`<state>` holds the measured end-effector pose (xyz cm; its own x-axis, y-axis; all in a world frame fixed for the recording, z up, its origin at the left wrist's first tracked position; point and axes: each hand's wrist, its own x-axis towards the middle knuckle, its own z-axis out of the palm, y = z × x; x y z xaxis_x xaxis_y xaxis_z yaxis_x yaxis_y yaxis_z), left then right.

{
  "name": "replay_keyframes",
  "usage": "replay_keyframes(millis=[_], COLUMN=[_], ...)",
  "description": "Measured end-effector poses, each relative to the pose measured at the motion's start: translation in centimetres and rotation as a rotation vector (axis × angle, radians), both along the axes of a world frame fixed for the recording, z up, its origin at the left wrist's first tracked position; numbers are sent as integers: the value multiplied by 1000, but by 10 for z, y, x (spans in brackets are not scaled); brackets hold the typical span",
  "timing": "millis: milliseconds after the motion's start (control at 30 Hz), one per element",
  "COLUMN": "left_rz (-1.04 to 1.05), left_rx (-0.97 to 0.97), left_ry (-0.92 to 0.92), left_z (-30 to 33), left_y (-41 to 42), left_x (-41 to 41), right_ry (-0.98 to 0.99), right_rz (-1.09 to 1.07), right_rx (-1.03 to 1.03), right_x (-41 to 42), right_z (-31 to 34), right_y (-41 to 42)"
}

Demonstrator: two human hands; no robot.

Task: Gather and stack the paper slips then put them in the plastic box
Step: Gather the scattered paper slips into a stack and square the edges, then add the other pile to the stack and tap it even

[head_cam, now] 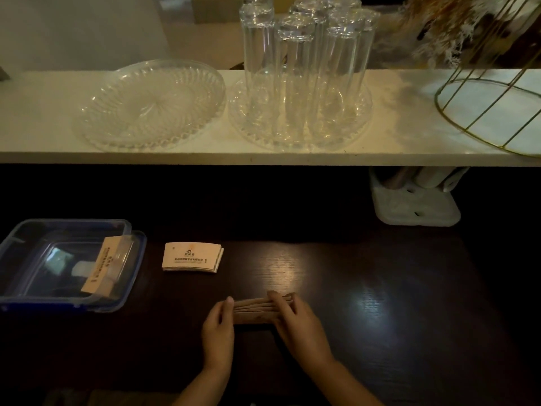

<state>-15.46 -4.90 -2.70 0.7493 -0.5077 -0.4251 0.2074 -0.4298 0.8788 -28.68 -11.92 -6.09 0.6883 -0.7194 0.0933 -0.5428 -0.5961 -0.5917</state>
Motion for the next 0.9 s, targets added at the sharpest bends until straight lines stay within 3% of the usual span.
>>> replay_keyframes(millis=[200, 467, 600, 800, 900], left_rz=[-21, -54, -123, -112, -122], left_rx=[-62, -57, -75, 60, 73], left_ry=[-6, 49, 178, -38, -119], left_z=[-9, -16, -19, -7, 11], left_y=[4, 12, 20, 26, 12], left_x=[-5, 1, 11, 58, 99], right_ry=[-302, -270, -334, -195, -234], right_rz=[-247, -244, -295, -382, -386], right_rx=[120, 231, 271, 628, 673], right_x=[0, 2, 5, 51, 92], right_z=[0, -6, -6, 6, 17], right_y=[17, 28, 12, -6, -21])
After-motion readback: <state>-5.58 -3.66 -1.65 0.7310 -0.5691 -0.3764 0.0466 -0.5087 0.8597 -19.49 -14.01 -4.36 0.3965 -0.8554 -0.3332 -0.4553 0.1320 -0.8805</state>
